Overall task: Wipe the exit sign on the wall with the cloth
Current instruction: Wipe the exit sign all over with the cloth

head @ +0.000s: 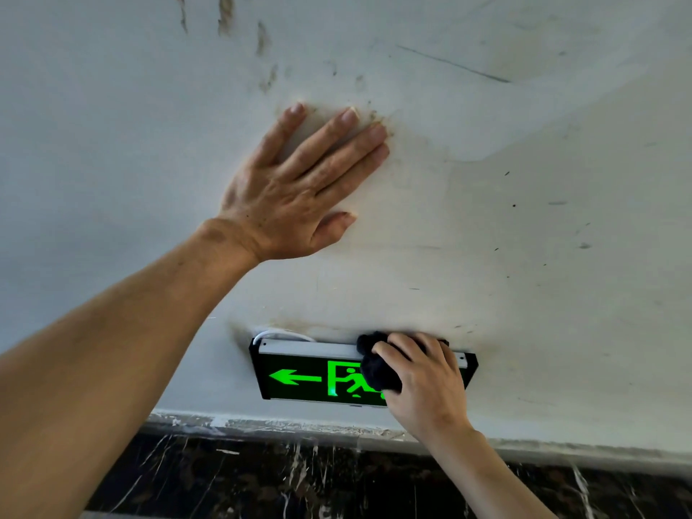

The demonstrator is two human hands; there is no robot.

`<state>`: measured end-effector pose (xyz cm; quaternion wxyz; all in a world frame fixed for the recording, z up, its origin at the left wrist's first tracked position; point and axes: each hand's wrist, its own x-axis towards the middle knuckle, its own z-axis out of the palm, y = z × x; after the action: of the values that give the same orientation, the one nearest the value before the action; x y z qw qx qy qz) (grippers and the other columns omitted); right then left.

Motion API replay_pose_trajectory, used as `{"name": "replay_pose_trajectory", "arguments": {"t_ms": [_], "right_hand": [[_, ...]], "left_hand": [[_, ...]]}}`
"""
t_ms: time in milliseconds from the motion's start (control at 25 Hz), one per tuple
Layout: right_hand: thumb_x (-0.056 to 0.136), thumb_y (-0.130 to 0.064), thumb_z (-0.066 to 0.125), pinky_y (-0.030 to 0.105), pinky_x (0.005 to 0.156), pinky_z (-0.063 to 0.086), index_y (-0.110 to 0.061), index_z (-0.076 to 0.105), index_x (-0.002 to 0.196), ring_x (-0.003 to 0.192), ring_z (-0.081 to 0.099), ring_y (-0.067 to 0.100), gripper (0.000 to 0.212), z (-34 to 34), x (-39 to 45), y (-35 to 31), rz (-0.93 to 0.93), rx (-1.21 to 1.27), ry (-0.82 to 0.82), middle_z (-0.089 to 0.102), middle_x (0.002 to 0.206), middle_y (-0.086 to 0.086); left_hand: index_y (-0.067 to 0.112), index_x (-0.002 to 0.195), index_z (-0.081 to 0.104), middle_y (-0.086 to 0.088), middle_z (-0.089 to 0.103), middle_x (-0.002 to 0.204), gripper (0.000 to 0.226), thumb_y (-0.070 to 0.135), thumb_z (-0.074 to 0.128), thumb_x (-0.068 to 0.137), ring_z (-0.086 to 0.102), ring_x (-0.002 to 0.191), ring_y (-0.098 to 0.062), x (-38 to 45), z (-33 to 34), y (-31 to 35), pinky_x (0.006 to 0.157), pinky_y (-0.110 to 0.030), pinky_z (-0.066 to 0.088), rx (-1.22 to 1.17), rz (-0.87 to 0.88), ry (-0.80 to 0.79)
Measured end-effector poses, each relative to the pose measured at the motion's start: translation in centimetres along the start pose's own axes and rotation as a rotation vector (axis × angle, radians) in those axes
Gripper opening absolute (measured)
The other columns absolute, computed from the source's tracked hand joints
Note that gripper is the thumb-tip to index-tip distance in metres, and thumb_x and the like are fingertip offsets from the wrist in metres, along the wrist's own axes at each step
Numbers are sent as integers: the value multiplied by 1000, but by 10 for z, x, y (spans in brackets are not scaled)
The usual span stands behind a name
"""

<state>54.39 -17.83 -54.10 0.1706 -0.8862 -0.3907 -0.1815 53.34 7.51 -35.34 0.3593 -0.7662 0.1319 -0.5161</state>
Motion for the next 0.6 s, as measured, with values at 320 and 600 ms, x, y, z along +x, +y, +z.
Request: {"name": "replay_pose_trajectory", "arguments": {"t_ms": [320, 600], "right_hand": [[54, -20, 68, 44, 78, 52, -32, 66, 101, 98, 61, 27, 49, -13, -6, 25, 64, 59, 2, 67, 101, -12], [51, -2, 76, 47, 81, 54, -20, 70, 101, 95, 60, 34, 54, -9, -18, 20, 139, 48, 39, 67, 99, -1]], "left_hand": [[13, 158, 31, -4, 31, 160, 71, 48, 44, 96, 28, 147, -29, 1, 1, 0, 122, -51, 10, 21, 15, 16], [14, 160, 26, -4, 29, 161, 75, 48, 45, 95, 24, 149, -28, 0, 3, 1, 123, -52, 9, 29, 13, 23]]}}
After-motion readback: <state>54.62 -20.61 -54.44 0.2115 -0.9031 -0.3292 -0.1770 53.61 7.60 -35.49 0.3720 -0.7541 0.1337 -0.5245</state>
